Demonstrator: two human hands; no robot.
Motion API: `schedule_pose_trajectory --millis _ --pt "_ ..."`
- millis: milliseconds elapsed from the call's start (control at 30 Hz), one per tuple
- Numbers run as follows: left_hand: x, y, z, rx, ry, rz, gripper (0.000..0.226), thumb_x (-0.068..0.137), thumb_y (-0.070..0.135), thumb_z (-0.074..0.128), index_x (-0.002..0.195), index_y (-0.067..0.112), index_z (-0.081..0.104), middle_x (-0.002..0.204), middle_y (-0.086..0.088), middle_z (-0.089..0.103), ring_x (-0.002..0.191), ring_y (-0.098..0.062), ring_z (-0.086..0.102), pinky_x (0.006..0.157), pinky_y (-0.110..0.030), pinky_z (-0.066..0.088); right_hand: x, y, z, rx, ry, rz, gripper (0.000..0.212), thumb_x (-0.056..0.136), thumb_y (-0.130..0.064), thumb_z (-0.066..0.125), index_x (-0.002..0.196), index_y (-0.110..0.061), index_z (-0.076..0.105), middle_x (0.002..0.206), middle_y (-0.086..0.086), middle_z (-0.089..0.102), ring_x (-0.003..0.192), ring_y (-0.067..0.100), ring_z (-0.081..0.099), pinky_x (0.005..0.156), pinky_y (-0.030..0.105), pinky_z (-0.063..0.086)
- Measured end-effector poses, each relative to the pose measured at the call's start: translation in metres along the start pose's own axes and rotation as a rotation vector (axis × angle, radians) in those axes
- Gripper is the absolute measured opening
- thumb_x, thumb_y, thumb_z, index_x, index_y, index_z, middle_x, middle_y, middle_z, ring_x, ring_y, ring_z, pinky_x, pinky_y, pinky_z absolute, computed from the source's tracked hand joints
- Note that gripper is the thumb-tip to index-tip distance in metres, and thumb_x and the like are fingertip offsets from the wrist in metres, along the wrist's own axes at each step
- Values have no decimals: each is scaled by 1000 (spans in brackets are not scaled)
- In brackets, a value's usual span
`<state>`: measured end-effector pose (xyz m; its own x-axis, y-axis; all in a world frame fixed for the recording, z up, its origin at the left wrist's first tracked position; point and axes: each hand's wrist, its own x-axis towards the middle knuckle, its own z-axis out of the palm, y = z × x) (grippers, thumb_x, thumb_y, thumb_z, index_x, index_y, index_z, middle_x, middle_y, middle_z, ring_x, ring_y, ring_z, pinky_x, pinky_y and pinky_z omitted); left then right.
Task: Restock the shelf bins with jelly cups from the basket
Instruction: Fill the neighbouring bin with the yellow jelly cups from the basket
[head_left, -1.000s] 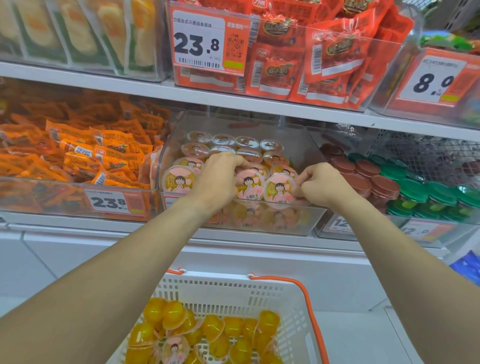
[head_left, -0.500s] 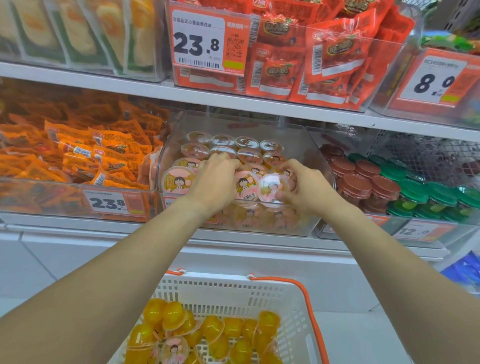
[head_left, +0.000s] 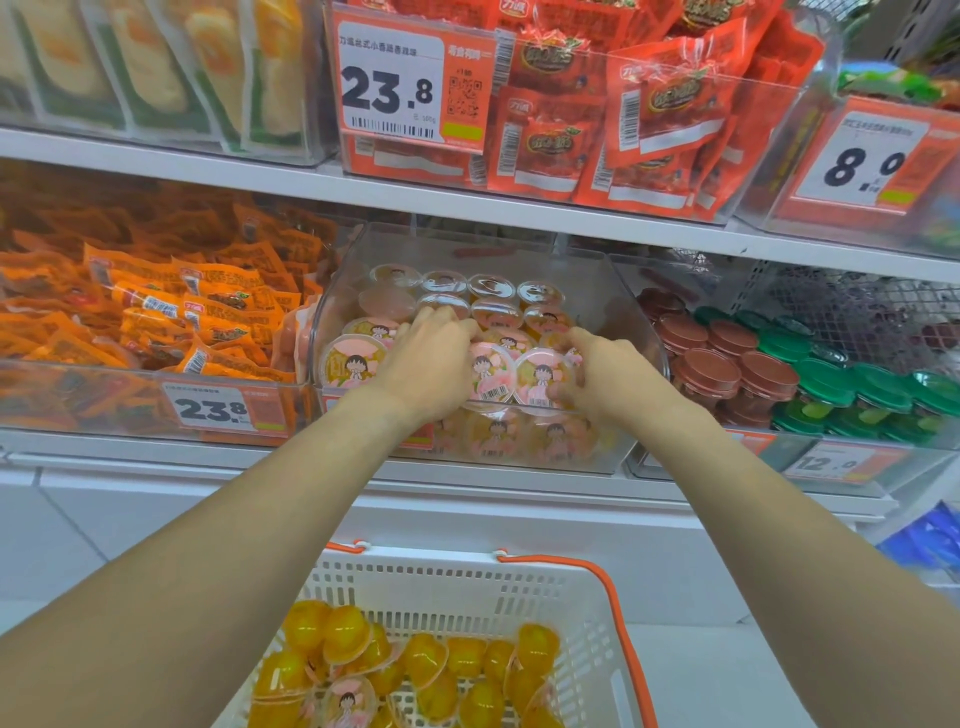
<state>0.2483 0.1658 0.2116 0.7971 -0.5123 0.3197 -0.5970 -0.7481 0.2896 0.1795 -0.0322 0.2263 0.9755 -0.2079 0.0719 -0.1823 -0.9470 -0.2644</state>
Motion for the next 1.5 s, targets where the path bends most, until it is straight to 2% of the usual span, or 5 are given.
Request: schedule_pose_trajectory --millis 267,533,933,1167,1500 --pt "1 -10 -28 227 -187 -77 34 93 12 51 126 14 58 120 -11 62 115 -34 53 101 -50 35 2 -12 -3 57 249 -113 39 89 -36 68 122 -16 62 113 11 58 104 30 58 92 39 48" --pt "-1 -29 -34 -108 -63 -29 34 84 -1 70 110 21 73 115 -1 71 108 -19 65 97 -40 52 7 -36 22 -2 87 -243 52 87 -42 66 137 -37 53 129 -7 57 120 27 36 95 43 28" --pt "-5 -44 -19 -398 38 -18 31 91 4 58 102 30 70 99 16 65 110 -16 58 110 -45 38 10 -39 15 55 228 -148 35 86 -58 63 81 -24 62 90 -3 63 113 24 45 91 42 30" --pt "3 -42 -34 58 -56 -59 18 95 33 63 103 21 73 101 0 72 105 -26 59 101 -40 34 6 -38 14 61 187 -152 31 90 -52 60 85 -21 61 79 -12 50 115 26 45 95 42 30" --pt "3 -39 -20 -166 14 118 37 87 -17 58 115 3 72 91 3 48 82 -6 51 90 -14 51 7 -38 20 23 198 -188 30 89 -50 61 110 -28 64 114 -2 62 120 27 42 94 44 31"
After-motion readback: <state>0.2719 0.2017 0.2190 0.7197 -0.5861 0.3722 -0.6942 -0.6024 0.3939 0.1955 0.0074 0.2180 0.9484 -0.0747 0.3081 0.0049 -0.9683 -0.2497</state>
